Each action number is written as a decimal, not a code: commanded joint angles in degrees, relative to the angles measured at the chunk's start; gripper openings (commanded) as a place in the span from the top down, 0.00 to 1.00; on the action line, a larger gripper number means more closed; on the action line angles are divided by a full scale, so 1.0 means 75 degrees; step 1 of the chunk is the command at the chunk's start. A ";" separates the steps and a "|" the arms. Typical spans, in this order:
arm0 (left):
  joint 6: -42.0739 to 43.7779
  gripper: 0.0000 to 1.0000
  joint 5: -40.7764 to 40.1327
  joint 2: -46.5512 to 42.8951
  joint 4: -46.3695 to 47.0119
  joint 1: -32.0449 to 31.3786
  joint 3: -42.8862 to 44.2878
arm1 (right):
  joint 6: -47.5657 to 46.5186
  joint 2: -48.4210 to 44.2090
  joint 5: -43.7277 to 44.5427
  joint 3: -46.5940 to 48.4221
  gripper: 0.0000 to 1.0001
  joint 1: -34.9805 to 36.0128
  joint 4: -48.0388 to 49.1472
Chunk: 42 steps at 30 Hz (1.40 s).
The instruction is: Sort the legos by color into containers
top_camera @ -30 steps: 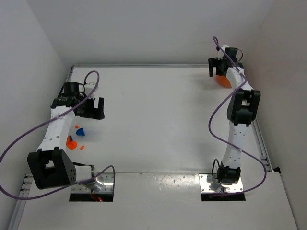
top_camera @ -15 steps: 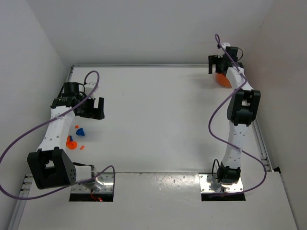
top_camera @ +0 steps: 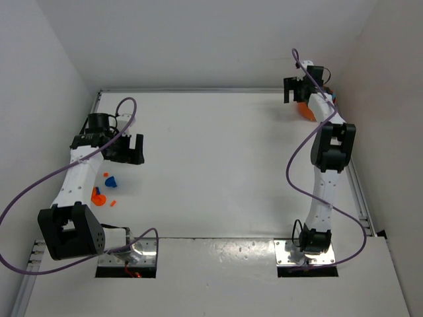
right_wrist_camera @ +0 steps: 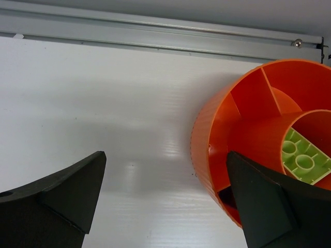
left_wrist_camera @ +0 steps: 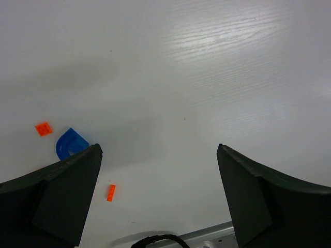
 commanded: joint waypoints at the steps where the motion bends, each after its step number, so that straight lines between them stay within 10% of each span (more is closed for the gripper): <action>1: -0.0074 0.00 0.0124 -0.0011 0.0148 0.0087 0.0016 | 0.0120 0.0001 -0.0040 0.0336 0.00 0.0023 0.0294; 42: -0.0074 0.00 0.0124 -0.0082 0.0218 0.0087 -0.0125 | -0.1954 -0.0631 0.0335 -0.0319 0.00 -0.0199 -0.1324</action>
